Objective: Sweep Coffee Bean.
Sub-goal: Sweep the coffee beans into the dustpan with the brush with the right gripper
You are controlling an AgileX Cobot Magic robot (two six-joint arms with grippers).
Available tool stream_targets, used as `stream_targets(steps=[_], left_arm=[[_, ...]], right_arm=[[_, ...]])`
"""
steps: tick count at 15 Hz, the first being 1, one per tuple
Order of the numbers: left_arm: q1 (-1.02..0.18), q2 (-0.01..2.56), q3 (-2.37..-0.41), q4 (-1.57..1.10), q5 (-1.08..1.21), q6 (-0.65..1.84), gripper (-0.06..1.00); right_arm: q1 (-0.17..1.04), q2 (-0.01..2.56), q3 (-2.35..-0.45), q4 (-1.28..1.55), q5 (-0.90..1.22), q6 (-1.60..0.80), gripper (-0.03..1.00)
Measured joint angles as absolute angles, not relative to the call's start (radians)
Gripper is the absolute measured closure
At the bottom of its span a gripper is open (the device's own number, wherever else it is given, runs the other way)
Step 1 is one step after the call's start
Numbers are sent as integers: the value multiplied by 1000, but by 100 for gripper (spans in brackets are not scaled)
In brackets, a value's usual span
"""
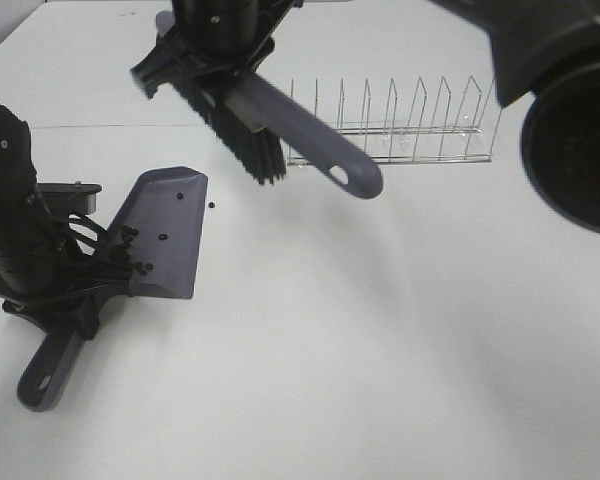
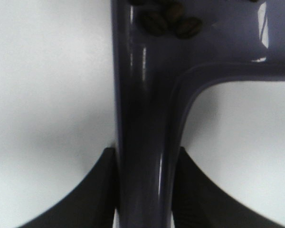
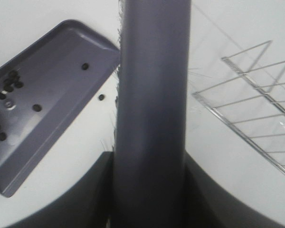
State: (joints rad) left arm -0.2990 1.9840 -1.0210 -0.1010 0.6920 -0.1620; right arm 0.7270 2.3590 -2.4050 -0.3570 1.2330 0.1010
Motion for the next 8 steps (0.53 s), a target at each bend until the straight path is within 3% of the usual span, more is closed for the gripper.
stream_targets(steps=[4,8], left_arm=[[-299,1984,-1021,-101,692,-162,68],[-299,1984,-1021,-101,692,-162,68]], right_arm=[[594,2254,-2374,-359,1233,95,61],[448,2118,-2162,-330,1233,94,61]])
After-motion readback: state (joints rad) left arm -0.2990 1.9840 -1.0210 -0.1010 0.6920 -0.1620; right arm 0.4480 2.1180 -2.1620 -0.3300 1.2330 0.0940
